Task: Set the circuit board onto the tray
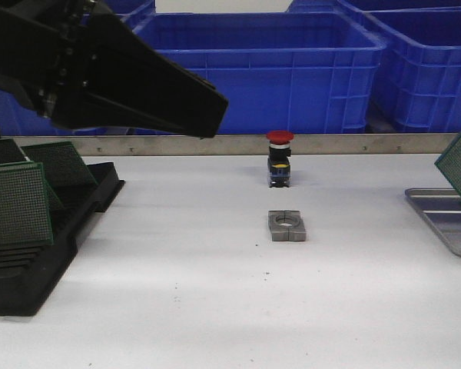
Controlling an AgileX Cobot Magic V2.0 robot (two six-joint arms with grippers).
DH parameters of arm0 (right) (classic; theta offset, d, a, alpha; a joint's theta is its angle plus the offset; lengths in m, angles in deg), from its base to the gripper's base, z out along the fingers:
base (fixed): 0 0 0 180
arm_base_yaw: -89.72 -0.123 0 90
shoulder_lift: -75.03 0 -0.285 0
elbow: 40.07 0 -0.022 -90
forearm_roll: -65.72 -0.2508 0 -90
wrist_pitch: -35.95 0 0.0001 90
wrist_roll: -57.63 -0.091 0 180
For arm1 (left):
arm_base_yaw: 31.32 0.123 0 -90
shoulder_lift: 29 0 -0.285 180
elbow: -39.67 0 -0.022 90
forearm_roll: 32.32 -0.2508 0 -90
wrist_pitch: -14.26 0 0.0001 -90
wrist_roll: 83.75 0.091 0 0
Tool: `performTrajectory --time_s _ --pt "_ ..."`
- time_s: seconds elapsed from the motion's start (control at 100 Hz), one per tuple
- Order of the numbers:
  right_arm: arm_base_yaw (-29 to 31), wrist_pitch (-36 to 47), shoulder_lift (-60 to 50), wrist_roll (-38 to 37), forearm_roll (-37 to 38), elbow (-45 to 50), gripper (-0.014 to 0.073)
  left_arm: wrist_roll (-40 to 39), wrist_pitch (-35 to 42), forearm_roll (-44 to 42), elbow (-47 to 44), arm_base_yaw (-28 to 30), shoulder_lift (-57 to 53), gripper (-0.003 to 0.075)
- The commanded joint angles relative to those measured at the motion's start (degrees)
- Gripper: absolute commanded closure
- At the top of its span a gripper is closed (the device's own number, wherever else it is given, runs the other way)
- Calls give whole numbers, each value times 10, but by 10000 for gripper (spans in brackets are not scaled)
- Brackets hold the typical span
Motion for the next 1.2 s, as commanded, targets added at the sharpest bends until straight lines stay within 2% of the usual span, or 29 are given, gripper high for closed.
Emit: performTrajectory --time_s 0.0,0.05,0.1,0.27,0.3,0.36,0.53,0.6,0.65,0.73,0.77,0.81,0.82,0.85,0.9,1.11,1.19 --pt "7 -8 -5 2 -19 -15 658 -3 -20 37 17 -5 -14 235" --pt "7 -5 0 2 -19 -16 634 -3 -20 37 17 -5 -14 235" --pt "7 -1 1 2 -20 -16 568 -3 -20 37 17 -5 -14 235" --pt "7 30 -1 2 -21 -17 147 -3 -20 37 17 -5 -14 235" --pt "7 33 -1 2 -21 -17 98 -3 -20 37 17 -5 -14 235" --pt "7 38 -1 2 -21 -17 72 -3 -20 37 17 -5 -14 236" --pt "7 36 -5 2 -21 -17 103 -3 -20 37 17 -5 -14 245" --pt "7 25 -13 2 -21 -17 133 -3 -18 38 17 -5 -14 288" --pt "7 12 -21 2 -21 -17 180 -3 -18 38 17 -3 -14 346" --pt "7 -9 -38 7 -19 -17 310 -3 -18 37 17 8 -18 494" --pt "7 -18 -49 7 -17 -17 404 -3 -18 37 17 16 -20 568" --pt "7 -27 -63 7 -14 -17 517 -4 -18 37 17 32 -26 676" --pt "7 -27 -63 7 -13 -17 517 -4 -18 37 17 32 -28 692" --pt "7 -34 -74 7 -11 -17 594 -4 -19 37 17 45 -33 737" --pt "7 -40 -90 7 -5 -17 669 -5 -19 34 17 68 -44 737" --pt "6 -52 -164 7 -5 -17 655 -6 -17 18 17 175 -108 737" --pt "4 -48 -199 7 -12 -16 655 -31 -6 14 17 212 -135 737"
